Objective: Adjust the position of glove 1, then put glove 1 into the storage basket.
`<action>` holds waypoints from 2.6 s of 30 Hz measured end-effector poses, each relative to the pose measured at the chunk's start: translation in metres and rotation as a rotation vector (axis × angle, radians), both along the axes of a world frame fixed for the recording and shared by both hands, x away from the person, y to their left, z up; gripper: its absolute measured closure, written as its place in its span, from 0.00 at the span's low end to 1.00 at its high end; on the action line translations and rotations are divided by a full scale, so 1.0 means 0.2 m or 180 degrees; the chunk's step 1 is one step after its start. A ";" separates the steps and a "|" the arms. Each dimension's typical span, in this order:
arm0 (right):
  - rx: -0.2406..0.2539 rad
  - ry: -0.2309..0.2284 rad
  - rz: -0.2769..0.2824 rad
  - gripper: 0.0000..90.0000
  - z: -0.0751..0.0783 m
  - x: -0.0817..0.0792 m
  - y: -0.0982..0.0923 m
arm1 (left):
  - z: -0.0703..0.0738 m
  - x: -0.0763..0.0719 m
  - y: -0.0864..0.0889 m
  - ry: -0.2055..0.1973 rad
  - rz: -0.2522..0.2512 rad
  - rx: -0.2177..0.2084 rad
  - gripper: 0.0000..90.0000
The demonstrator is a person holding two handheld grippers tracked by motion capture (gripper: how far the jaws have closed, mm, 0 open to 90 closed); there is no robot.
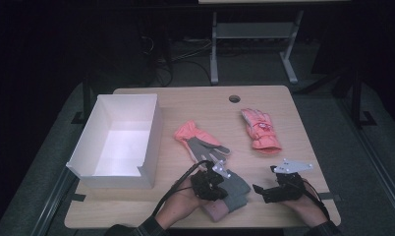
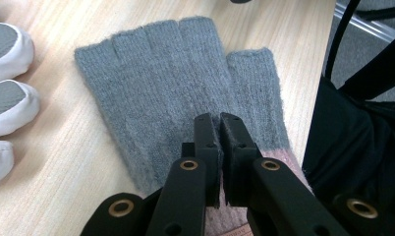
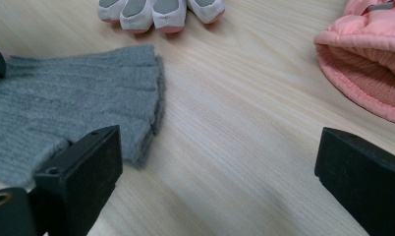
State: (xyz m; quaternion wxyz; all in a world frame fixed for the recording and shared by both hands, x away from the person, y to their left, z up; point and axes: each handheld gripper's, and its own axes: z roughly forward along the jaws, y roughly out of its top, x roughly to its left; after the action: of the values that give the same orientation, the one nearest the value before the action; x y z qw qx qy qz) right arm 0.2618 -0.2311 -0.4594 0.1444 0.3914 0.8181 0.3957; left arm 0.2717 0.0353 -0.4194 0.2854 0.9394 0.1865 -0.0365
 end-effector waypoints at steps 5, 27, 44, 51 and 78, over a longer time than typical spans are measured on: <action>-0.0002 0.0000 0.0002 0.04 0.00 0.00 0.00 | -0.03 0.00 -0.01 0.0047 -0.0034 0.0058 0.96; -0.0003 0.0009 0.0001 0.04 0.00 0.00 0.00 | -0.13 0.05 -0.02 -0.0083 0.0276 0.0003 0.15; -0.0004 0.0010 0.0010 0.04 0.00 0.00 0.00 | -0.17 0.04 -0.04 -0.0095 0.0284 0.0104 0.19; -0.0007 0.0009 0.0010 0.04 0.00 -0.01 0.00 | -0.16 0.03 -0.04 -0.0015 0.0186 0.0057 0.38; 0.0010 0.0021 0.0000 0.04 0.00 -0.01 0.00 | -0.06 0.09 0.02 0.0298 0.0079 -0.0227 0.72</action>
State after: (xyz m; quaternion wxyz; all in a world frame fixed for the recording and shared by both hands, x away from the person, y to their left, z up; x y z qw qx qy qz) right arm 0.2602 -0.2315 -0.4594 0.1411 0.3929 0.8180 0.3957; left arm 0.2902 0.0402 -0.4309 0.3102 0.9235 0.2099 -0.0834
